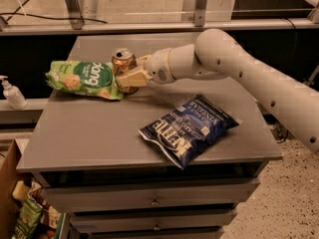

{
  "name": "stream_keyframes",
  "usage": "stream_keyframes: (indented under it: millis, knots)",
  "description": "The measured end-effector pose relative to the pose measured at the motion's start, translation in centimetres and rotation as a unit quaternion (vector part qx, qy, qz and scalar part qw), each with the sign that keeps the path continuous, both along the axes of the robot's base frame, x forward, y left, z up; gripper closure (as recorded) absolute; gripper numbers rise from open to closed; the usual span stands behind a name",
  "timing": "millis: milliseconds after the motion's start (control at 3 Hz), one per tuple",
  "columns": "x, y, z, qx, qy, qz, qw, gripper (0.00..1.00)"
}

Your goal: Move orange can near green rice chip bag

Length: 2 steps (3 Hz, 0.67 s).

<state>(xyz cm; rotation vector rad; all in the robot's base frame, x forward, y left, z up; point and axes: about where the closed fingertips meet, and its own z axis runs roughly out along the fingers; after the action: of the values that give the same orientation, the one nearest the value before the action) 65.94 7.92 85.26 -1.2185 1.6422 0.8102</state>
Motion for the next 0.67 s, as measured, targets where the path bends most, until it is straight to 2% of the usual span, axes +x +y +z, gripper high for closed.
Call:
stream_keyframes:
  millis: [333, 667]
  knots:
    - [0.00, 0.00, 0.00, 0.000, 0.000, 0.000, 1.0000, 0.13]
    - [0.15, -0.39, -0.90, -0.006, 0.006, -0.014, 0.9999, 0.00]
